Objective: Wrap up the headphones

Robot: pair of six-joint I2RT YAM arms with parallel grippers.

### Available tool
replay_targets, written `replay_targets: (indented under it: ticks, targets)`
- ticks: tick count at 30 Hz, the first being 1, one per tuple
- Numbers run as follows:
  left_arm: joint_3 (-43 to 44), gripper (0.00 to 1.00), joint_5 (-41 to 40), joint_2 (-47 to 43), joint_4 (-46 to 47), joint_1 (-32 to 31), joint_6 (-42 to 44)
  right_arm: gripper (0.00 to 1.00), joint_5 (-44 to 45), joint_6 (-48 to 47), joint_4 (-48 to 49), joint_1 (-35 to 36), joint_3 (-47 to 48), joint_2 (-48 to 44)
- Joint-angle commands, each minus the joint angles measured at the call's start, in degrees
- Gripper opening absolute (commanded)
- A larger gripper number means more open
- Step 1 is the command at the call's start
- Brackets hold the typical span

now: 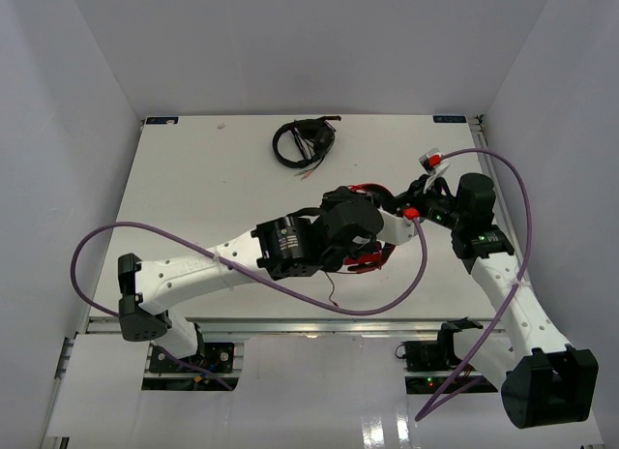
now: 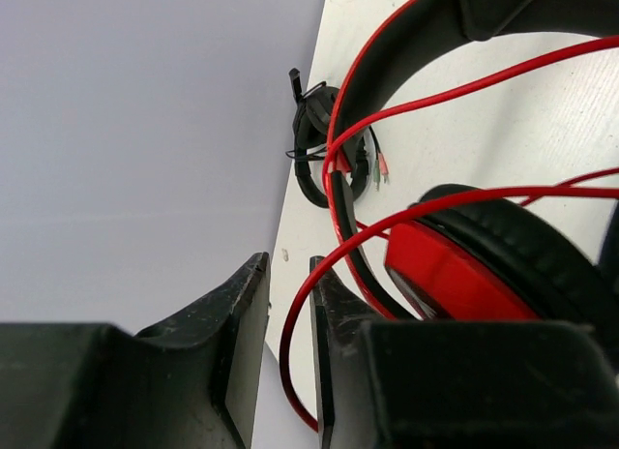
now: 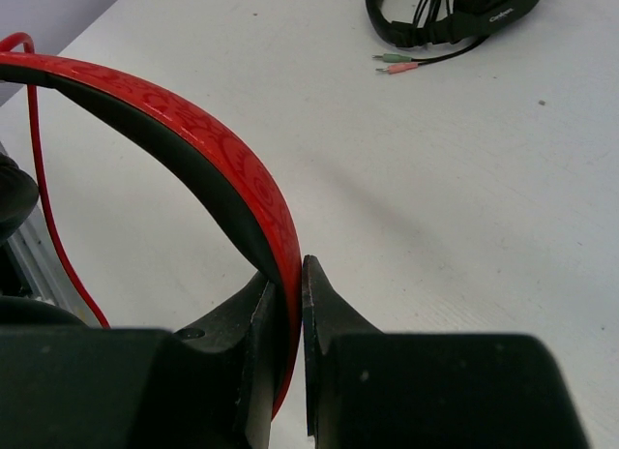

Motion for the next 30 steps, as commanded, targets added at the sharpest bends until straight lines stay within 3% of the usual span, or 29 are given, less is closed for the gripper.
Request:
replay_targets:
  ticks: [1, 7, 16, 21, 30]
  targets:
    - [-0.63, 0.35, 5.42, -4.07, 1.58, 3.24, -2.77, 0.08, -6.66, 3.15, 2.23, 0.23, 0.70, -2.06]
    - [-3.56, 0.37, 18.88, -8.42, 4.42, 12.54, -10.48, 0.08, -10.74, 3.29, 2.05, 0.23, 0.38, -4.42]
    - [-18.91, 0.35, 35.92, -15.22, 12.48, 20.56, -21.09, 0.08, -13.36, 4.22, 0.65, 0.23, 2.26, -5.67]
    - [-30.49, 0.32, 43.31, -20.24, 23.61, 21.84, -27.64, 0.08, -14.09, 6.54, 0.65, 0.23, 3.68, -5.59]
    - [-49.44, 0.44, 51.58, -25.17, 47.57, 24.16, -37.13, 0.08, -16.66, 11.12, 0.65, 0.11, 7.28, -4.81]
